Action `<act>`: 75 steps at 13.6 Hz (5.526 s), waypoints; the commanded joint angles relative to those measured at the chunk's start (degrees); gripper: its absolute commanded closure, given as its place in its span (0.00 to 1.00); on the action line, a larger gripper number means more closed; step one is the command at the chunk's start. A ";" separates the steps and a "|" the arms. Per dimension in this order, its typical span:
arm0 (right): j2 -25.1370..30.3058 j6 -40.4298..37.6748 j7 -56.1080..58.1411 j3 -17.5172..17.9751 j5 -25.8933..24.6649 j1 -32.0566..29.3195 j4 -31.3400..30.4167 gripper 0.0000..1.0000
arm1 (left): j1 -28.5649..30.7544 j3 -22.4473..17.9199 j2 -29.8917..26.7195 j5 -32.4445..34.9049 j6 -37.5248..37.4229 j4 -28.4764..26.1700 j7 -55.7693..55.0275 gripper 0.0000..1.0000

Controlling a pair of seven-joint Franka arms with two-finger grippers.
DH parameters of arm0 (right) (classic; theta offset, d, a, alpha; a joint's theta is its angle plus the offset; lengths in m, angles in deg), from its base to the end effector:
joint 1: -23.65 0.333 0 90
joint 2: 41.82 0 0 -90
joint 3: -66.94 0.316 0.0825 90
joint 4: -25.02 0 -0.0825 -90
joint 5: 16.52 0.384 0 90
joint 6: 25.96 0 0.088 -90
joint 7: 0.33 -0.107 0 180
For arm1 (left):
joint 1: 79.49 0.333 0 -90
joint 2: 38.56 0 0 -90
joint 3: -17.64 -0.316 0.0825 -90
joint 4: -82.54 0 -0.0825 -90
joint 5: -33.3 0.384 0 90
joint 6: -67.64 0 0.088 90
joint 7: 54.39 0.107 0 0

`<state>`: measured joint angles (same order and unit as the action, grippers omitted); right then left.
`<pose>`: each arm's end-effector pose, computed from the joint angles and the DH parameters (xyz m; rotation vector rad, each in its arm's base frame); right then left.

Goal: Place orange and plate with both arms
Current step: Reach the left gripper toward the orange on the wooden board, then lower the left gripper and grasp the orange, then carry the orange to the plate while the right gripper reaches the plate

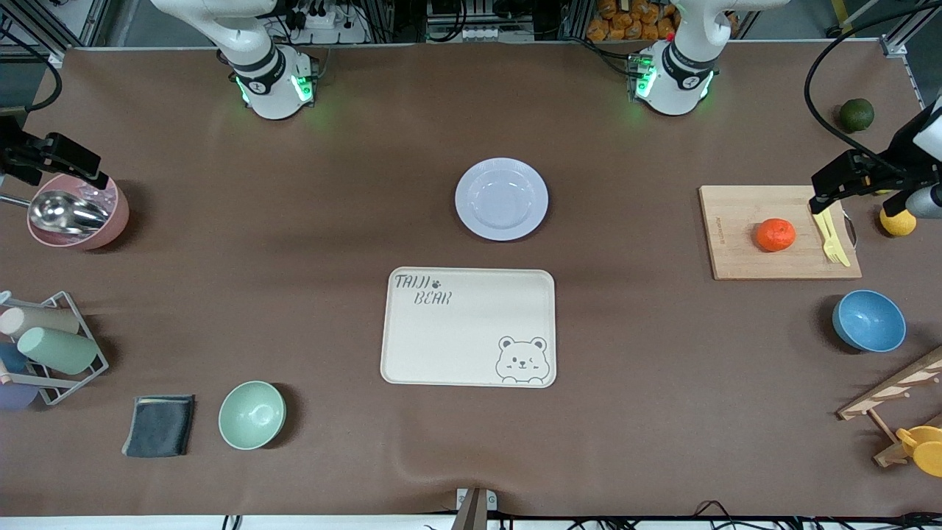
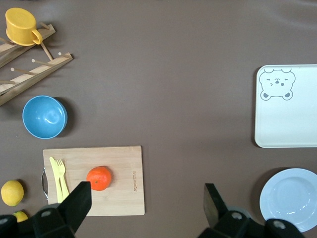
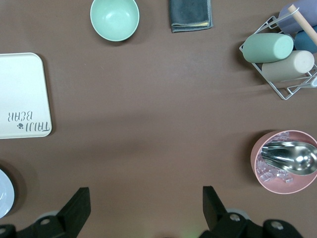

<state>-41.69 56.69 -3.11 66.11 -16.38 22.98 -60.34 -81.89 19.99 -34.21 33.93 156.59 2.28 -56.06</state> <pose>0.5405 -0.0139 0.6525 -3.1367 0.1168 0.0707 0.5748 -0.0455 0.6600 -3.1346 0.0829 -0.1194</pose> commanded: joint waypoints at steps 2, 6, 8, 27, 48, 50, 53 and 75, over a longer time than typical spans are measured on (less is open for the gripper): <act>-0.38 -0.56 -0.91 0.39 0.91 -0.30 1.16 0.00 | -0.85 -0.41 0.04 1.03 -1.06 0.46 -0.08 0.00; -0.30 -0.56 -0.91 0.30 0.74 -0.56 1.25 0.00 | -2.25 1.25 4.15 0.07 -0.01 0.46 -0.43 0.00; -0.38 -0.74 -0.91 0.39 0.91 -0.39 1.51 0.00 | -5.67 2.66 8.01 0.33 2.70 -1.02 -4.53 0.00; -0.47 -0.65 -0.91 0.39 0.91 -0.30 1.51 0.00 | 0.98 4.42 7.43 5.67 15.98 -23.94 -13.64 0.00; -0.56 -0.74 -0.91 0.48 0.91 -0.03 1.43 0.00 | 26.82 4.51 8.56 17.12 46.22 -54.29 3.26 0.00; -0.56 -0.74 -0.91 0.57 0.91 -0.03 1.43 0.00 | 27.54 4.51 10.22 17.30 47.89 -54.29 3.35 0.00; -0.56 -0.82 -0.91 0.57 0.91 -0.03 1.43 0.00 | 28.77 4.51 11.46 17.30 48.34 -54.29 3.35 0.00; -18.92 10.47 -0.91 0.57 17.68 15.95 -7.50 0.00 | 13.59 47.67 15.67 7.36 41.83 -37.52 -56.04 0.82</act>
<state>-59.22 62.89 -3.92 67.18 -2.18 37.49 -63.82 -63.89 68.02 -22.39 42.12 199.70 -38.37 -106.77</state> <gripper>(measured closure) 0.000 0.278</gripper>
